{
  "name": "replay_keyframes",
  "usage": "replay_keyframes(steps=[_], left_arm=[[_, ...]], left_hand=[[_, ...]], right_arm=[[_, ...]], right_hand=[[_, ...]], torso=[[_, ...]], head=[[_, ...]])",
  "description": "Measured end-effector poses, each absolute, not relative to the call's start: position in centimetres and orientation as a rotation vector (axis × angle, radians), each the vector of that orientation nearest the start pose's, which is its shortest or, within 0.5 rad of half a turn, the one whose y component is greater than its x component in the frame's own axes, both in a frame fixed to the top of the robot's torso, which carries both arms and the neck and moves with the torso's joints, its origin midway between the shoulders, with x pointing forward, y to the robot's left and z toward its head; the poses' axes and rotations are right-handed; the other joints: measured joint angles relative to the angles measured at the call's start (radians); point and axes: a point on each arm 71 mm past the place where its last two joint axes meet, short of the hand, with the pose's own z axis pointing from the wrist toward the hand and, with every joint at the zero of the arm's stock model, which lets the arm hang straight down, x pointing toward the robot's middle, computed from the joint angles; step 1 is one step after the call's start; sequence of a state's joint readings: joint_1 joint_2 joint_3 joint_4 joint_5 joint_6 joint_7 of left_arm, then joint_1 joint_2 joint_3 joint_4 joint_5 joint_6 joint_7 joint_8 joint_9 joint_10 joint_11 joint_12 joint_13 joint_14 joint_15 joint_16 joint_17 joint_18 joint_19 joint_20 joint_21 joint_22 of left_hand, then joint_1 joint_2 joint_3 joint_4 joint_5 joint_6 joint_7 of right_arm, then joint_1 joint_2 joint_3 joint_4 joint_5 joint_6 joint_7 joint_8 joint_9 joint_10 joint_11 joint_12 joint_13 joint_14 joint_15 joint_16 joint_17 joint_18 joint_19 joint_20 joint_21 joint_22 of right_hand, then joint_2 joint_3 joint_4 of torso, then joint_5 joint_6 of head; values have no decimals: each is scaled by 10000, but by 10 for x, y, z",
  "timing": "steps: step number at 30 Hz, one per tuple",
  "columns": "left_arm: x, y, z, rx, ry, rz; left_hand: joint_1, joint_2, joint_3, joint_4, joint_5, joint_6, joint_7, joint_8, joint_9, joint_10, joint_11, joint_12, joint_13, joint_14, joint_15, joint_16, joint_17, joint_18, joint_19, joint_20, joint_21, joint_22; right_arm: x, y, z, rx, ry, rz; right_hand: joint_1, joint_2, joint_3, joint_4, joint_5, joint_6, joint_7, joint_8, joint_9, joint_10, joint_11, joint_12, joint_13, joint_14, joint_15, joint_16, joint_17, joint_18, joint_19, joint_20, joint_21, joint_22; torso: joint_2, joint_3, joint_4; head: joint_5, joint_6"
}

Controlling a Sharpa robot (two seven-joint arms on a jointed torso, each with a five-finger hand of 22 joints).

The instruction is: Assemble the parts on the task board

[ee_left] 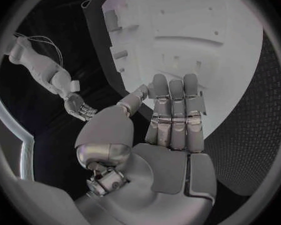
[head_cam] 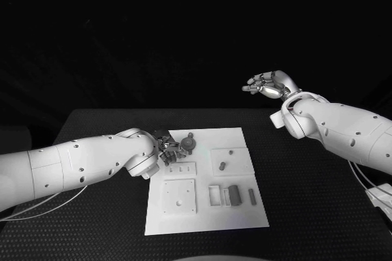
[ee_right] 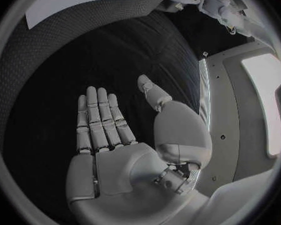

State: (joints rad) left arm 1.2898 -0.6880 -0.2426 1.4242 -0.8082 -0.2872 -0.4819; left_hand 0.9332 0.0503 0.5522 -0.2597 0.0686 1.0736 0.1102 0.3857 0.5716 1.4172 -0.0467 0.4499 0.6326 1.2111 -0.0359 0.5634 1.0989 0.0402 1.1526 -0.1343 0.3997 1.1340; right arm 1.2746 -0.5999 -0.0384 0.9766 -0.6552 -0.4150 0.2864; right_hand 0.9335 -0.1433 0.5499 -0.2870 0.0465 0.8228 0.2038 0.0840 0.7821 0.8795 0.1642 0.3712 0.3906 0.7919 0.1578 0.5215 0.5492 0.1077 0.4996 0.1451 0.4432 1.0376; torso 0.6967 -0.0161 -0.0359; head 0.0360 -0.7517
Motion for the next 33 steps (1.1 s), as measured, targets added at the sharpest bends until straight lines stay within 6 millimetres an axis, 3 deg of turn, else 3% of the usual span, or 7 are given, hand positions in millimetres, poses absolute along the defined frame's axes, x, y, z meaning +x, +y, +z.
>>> replay_keyframes(steps=[4,7,12,33], left_arm=[[487,180,-248,-5146,21601,-4814],[486,179,-249,-4687,21771,-4698],[485,179,-250,-4204,21879,-4468],[481,179,-266,-3605,22455,-3978]], left_hand=[[-86,6,44,-44,87,23,-23,-34,97,0,-3,208,125,0,0,208,-26,118,1,0,78,187],[-129,22,46,-43,87,34,-34,-35,125,0,-3,264,160,0,0,243,-57,120,1,0,78,242],[-167,7,102,-41,87,40,-40,-37,127,-1,-4,264,173,0,0,262,-71,124,1,1,78,263],[-161,12,127,-69,116,60,-62,-144,147,-7,0,362,205,-36,-35,327,-112,60,-40,-36,78,321]], right_arm=[[587,-246,-158,5226,13924,9581],[588,-245,-158,5251,13977,9645],[588,-245,-159,5269,14040,9706],[589,-243,-159,5283,14166,9840]], right_hand=[[0,0,-11,11,0,0,0,0,-11,57,14,-78,-126,2,0,-76,-43,1,1,0,-39,-21],[-32,32,-63,14,0,0,0,0,-12,72,0,-164,-204,18,15,-126,-59,0,1,-1,-81,-28],[-28,107,-108,24,0,0,-1,0,-11,237,-13,-290,-369,415,-165,-75,-49,1,204,15,-80,-45],[14,145,-132,-1,0,0,-1,0,-30,393,0,-479,-636,413,-165,-272,-171,3,165,52,-180,-97]], torso=[[-1,-7,-7],[-2,-6,-8],[-5,-7,-6],[-7,-8,-4]], head=[[0,-66],[-1,-110],[-6,-165],[-11,-273]])
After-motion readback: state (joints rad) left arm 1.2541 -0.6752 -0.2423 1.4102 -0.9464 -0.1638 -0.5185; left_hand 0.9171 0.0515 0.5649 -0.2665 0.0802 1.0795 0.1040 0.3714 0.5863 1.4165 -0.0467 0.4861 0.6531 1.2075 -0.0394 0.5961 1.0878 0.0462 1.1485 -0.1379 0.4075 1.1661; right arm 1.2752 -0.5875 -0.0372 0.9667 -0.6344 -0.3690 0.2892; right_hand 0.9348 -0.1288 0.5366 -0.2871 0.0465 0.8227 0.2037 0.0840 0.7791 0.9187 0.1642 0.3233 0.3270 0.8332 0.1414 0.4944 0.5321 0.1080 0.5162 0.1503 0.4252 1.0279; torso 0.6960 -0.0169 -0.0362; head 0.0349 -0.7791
